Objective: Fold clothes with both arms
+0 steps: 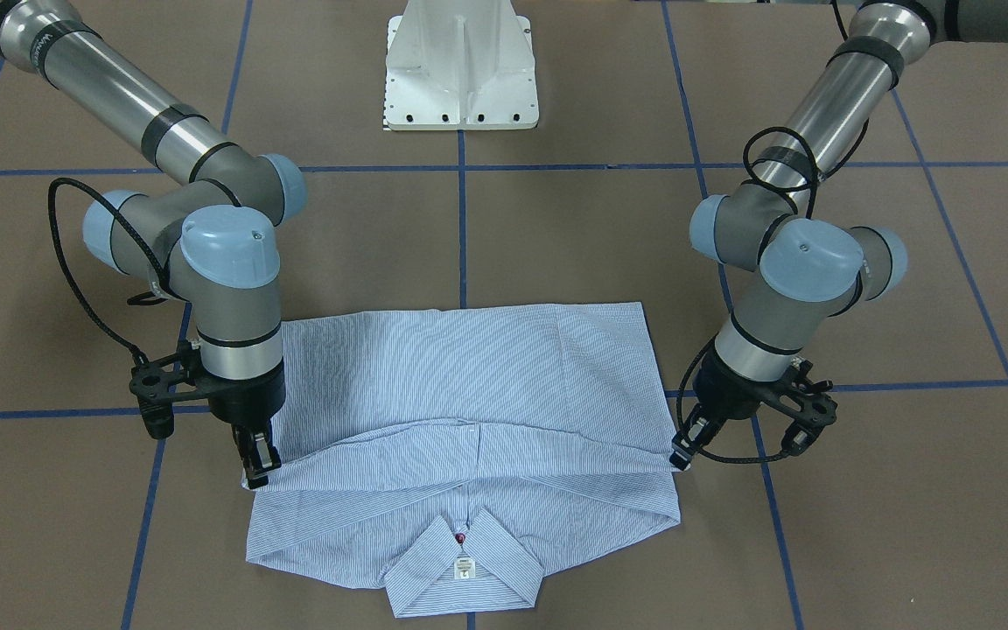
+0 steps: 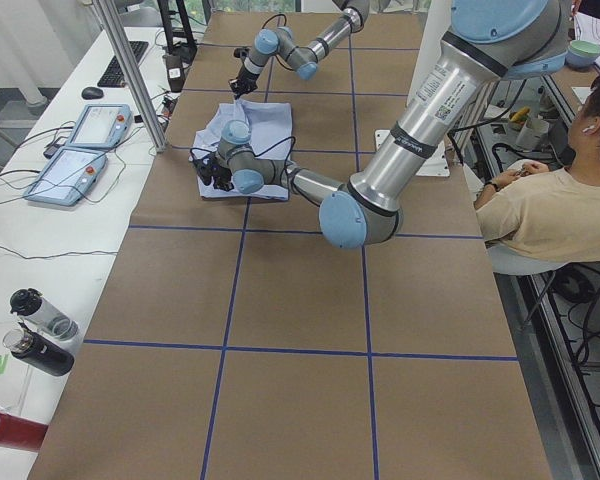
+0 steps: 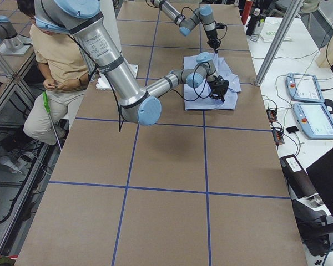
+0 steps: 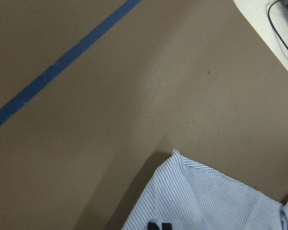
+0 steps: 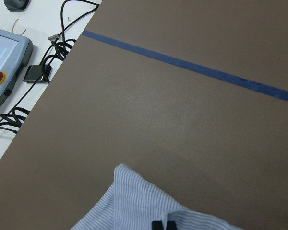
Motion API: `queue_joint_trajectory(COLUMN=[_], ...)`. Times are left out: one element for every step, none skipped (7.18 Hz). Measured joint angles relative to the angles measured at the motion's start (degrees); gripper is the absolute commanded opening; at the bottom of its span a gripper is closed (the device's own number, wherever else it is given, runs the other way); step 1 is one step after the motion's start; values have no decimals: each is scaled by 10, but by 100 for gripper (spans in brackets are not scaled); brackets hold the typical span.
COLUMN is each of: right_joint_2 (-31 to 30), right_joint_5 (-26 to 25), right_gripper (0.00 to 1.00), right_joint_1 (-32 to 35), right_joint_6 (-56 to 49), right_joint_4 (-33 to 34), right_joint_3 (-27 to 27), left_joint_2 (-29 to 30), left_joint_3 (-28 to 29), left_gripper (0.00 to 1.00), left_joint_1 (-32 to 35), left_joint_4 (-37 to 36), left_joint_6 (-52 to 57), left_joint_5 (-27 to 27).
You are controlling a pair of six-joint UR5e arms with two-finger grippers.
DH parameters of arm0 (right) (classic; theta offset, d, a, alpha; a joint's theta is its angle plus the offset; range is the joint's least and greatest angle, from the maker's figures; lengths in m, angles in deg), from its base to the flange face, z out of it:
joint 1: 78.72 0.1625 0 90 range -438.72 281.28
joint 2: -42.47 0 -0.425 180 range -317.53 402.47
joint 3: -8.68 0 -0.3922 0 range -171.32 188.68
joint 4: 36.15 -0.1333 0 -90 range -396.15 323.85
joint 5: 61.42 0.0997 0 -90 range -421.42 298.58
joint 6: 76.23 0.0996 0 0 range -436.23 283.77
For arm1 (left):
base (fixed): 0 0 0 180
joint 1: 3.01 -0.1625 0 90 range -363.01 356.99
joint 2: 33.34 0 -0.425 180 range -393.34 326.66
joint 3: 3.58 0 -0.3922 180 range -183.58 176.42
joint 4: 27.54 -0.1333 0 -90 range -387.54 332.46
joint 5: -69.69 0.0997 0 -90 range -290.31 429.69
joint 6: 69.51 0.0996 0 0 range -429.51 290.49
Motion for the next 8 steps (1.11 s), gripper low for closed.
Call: queue_joint_trajectory(right_joint_2=[2, 3, 3, 3, 3, 4, 5, 9], right_joint_5=[0, 0, 0, -1, -1, -1, -1, -3], right_gripper=[0, 0, 0, 0, 0, 0, 0, 0], right_joint_1=[0, 0, 0, 1, 2, 4, 7, 9], right_joint_6=[0, 0, 0, 0, 0, 0, 0, 0], right_joint_4=[-15, -24, -27, -29, -29, -30, -31, -33], right_joint_3=[13, 20, 23, 26, 29, 33, 38, 45], left_joint_2=[1, 1, 1, 2, 3, 3, 3, 3], left_joint_3=[7, 11, 12, 13, 15, 16, 16, 16], left_gripper=[0, 0, 0, 0, 0, 0, 0, 0], left_joint_1=[-2, -5, -9, -12, -14, -14, -15, -15], left_joint_4=[3, 4, 4, 4, 4, 4, 4, 4], left_joint_6=[0, 1, 1, 1, 1, 1, 1, 1], left_joint_5=[4, 6, 12, 20, 25, 27, 27, 27])
